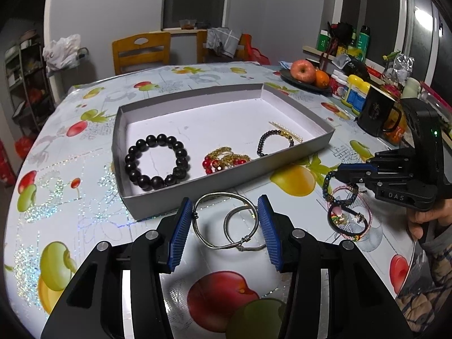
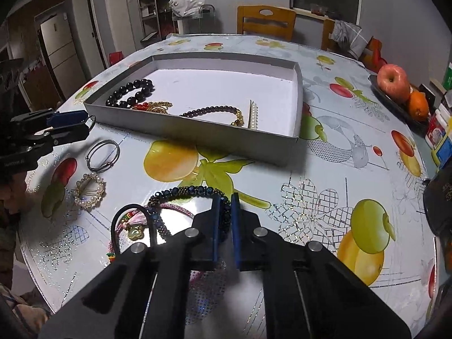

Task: Organize jewelry
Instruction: 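Grasp a silver bangle with the left tool and carry it over the tray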

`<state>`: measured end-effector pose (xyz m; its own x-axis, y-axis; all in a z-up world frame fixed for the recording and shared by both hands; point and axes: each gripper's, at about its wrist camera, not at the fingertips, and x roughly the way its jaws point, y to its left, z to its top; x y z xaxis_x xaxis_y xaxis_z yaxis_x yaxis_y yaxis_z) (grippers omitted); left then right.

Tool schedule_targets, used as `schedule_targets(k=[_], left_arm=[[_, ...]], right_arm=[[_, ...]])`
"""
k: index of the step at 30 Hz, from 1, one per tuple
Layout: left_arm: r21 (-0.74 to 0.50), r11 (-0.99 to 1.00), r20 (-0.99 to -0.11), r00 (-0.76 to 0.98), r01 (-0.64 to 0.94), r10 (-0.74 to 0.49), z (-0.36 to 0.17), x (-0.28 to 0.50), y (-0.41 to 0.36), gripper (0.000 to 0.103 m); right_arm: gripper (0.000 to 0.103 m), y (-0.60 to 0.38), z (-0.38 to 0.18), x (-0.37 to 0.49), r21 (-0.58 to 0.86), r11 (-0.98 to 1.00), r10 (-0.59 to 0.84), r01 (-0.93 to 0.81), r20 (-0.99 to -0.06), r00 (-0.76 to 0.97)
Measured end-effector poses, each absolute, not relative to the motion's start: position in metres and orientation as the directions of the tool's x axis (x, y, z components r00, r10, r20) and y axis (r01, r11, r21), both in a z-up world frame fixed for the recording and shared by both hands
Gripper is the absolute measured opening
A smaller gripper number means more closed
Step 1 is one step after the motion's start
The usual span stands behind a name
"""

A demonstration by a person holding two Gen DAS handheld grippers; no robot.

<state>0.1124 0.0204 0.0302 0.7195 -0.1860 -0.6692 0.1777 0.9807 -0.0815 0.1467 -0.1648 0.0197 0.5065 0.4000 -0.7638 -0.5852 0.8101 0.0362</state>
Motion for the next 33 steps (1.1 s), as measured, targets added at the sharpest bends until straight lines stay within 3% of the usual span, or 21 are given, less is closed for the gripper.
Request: schedule_targets(k=[11, 33], left_arm=[[-0.073, 0.983, -0.657, 0.733, 0.170, -0.176, 0.038, 0.109, 0.020, 0.049], [0.002, 0.978, -0.582, 0.796, 0.207, -0.167, 0.108, 0.123, 0.018, 0.049]], right_arm=[[0.007, -0.158, 0.058, 0.127, 0.045, 0.782, 0.475, -0.621, -0.688, 0.548], [0.007, -0.145, 0.130, 0.149, 0.033, 0.741, 0.568, -0.671, -0.562, 0.601]])
